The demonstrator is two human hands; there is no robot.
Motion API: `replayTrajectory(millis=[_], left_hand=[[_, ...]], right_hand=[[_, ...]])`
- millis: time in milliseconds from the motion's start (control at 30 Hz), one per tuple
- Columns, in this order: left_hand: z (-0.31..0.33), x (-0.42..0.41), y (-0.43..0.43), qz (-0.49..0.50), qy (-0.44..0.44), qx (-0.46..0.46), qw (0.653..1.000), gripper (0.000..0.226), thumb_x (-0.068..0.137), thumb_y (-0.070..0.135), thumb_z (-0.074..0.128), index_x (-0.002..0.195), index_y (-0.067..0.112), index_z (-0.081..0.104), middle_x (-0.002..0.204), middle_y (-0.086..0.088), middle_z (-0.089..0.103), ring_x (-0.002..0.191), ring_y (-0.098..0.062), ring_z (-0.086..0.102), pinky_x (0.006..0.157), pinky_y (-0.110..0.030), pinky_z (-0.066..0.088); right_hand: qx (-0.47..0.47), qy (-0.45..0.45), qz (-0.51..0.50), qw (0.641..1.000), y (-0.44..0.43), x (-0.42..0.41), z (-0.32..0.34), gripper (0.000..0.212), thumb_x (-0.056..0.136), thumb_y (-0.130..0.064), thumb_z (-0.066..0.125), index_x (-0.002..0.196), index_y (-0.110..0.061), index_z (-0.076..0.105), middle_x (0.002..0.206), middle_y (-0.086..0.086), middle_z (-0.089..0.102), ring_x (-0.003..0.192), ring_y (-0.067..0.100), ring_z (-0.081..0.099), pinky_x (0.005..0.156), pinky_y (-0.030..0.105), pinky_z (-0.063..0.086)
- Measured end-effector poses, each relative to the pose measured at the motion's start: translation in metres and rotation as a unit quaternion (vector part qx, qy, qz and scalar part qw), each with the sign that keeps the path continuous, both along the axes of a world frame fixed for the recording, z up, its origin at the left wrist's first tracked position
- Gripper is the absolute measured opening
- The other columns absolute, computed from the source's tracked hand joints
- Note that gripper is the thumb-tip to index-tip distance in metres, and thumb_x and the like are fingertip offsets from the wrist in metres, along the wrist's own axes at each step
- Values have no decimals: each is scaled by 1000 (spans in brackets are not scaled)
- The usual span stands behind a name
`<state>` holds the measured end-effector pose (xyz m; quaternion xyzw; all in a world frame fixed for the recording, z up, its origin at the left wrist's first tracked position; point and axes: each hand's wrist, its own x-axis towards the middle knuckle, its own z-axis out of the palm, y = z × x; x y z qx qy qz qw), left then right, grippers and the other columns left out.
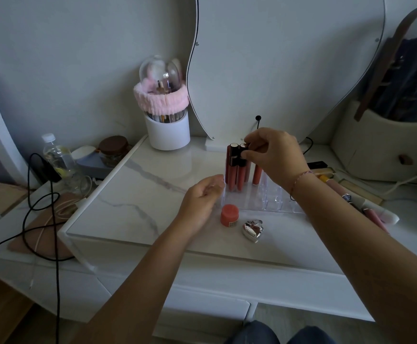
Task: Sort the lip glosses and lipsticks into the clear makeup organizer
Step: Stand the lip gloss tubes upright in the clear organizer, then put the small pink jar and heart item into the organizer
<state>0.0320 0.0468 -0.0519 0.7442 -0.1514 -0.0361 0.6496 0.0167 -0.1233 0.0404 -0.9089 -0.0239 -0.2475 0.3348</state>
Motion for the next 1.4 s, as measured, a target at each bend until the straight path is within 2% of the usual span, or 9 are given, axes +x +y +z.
replayTrajectory(millis=[200, 367, 600, 700, 800, 900, 1000, 1233, 1400], left_hand=[[0, -1, 0, 0, -5, 6, 1000, 26, 94, 28, 54, 117, 23, 64, 105, 14, 67, 89, 17, 58, 84, -7, 43], [2, -3, 0, 4, 7, 5, 1000, 24, 90, 24, 61, 114, 23, 64, 105, 11, 67, 96, 2, 61, 88, -20, 45], [-5, -26, 15, 61, -115, 125, 984, 37, 60, 44, 83, 85, 35, 57, 94, 12, 57, 82, 5, 52, 68, -4, 37], [-9, -36, 15, 54, -152, 165, 973, 40, 60, 38, 85, 92, 29, 63, 91, 8, 59, 81, -1, 51, 70, -8, 37], [-7, -40, 12, 51, -177, 211, 960, 42, 65, 33, 84, 101, 18, 68, 92, 3, 60, 85, -10, 53, 75, -20, 43], [-5, -42, 13, 36, -171, 234, 956, 43, 69, 36, 80, 106, 20, 66, 95, 6, 60, 86, -6, 53, 73, -14, 42], [-5, -40, 20, 13, -134, 211, 968, 43, 70, 36, 79, 109, 27, 62, 98, 16, 58, 91, 2, 53, 73, -2, 38], [-8, -33, 33, -21, -92, 175, 980, 44, 82, 32, 69, 125, 28, 56, 111, 17, 60, 102, 16, 50, 80, 0, 37], [-10, -28, 29, -22, -75, 170, 982, 42, 92, 36, 55, 133, 26, 51, 128, 9, 58, 115, 1, 52, 91, -13, 38]], right_hand=[[0, -2, 0, 1000, -1, -2, 0, 26, 75, -20, 73, 100, -15, 66, 83, -3, 67, 77, 11, 63, 78, 22, 52], [-3, 4, 3, 1000, 0, -4, 1, 27, 76, -20, 72, 102, -14, 66, 86, 0, 69, 78, 12, 64, 80, 22, 53], [17, -17, -13, 1000, 0, -41, -1, 26, 78, -20, 70, 103, -16, 64, 84, -5, 65, 75, 7, 60, 73, 16, 50], [1, 4, -9, 1000, 8, -72, -22, 23, 77, -25, 68, 99, -23, 61, 82, -12, 60, 72, 0, 55, 63, 8, 46], [-12, 53, 13, 998, 21, -89, -46, 31, 75, -25, 70, 105, -25, 63, 88, -12, 60, 74, 1, 56, 67, 11, 49], [-22, 80, 34, 996, 30, -91, -62, 34, 75, -25, 71, 108, -24, 64, 95, -9, 60, 76, 5, 57, 73, 16, 50], [-46, 77, 37, 995, 37, -84, -70, 31, 75, -27, 71, 105, -26, 65, 95, -10, 56, 76, 6, 53, 70, 12, 44], [-103, 58, 4, 993, 43, -69, -74, 31, 78, -35, 67, 106, -20, 65, 99, -1, 59, 90, 16, 54, 86, 35, 48], [-103, 68, -5, 992, 42, -67, -73, 33, 79, -39, 65, 107, -22, 64, 103, -4, 60, 93, 14, 55, 89, 34, 45]])
